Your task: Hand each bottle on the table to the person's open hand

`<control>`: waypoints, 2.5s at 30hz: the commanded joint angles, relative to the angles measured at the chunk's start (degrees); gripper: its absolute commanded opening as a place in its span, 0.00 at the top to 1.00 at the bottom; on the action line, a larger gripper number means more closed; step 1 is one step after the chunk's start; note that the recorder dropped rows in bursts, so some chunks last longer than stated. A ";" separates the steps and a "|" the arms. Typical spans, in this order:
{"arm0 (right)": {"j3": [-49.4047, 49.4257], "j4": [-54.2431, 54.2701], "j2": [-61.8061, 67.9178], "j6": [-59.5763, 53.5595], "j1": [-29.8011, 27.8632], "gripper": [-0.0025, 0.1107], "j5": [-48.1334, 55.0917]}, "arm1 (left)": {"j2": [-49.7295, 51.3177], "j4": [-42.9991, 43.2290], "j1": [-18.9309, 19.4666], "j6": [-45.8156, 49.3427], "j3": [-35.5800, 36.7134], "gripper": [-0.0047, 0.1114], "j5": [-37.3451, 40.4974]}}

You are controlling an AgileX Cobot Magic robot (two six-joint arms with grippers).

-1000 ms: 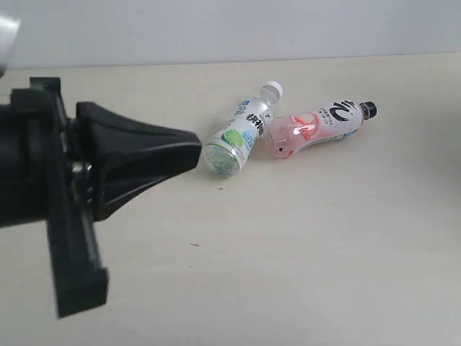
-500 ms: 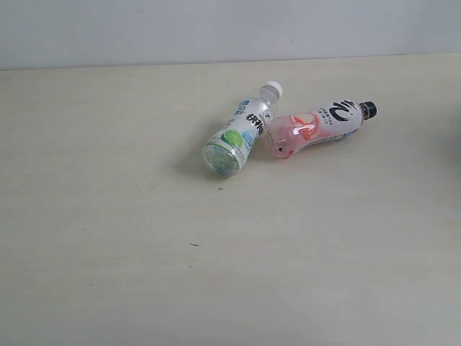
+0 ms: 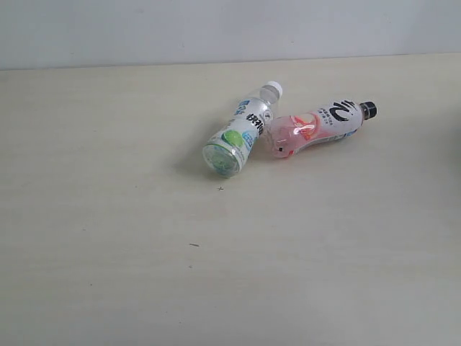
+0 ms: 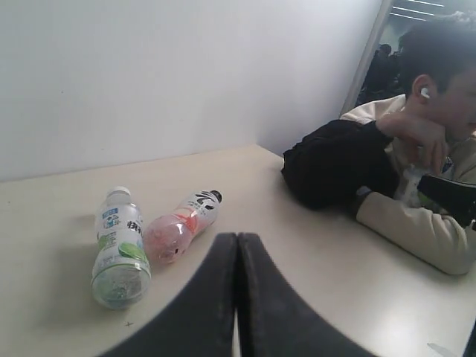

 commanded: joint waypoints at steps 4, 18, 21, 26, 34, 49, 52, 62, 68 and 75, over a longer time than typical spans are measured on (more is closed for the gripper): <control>0.29 0.04 -0.35 -0.21 -0.24 0.98 -0.22 | -0.32 4.80 0.17 -7.98 1.48 0.96 3.31; 0.29 0.04 -0.35 -0.21 -0.24 0.98 -0.22 | -0.32 81.30 0.17 -84.78 14.66 0.96 -26.11; 0.29 0.04 -0.35 -0.21 -0.24 0.98 -0.22 | -0.32 81.47 0.17 -82.04 14.66 0.96 -24.73; 0.29 0.04 -0.35 -0.21 -0.24 0.98 -0.22 | -0.32 82.58 0.17 -81.32 14.66 0.96 -23.37; 0.29 0.04 -0.35 -0.21 -0.24 0.98 -0.22 | -5.71 83.99 0.17 -81.44 14.15 0.96 -15.91; 0.29 0.04 -0.35 -0.30 -0.24 0.98 -0.22 | -17.56 84.20 0.17 -79.56 13.86 0.96 -7.20; 0.29 0.04 -0.35 -0.19 -0.24 0.98 -0.22 | -17.56 84.09 0.17 -79.56 14.66 0.96 -7.24; 0.29 0.04 -0.35 -0.19 -0.24 0.98 -0.22 | -17.56 84.09 0.17 -80.30 14.66 0.96 -5.95; 0.29 0.04 -0.35 -0.19 -0.24 0.98 -0.22 | -17.56 84.09 0.17 -79.88 14.66 0.96 -5.95; 0.29 0.04 -0.35 -0.19 -0.24 0.98 -0.22 | -17.56 84.09 0.17 -79.88 14.66 0.96 -5.95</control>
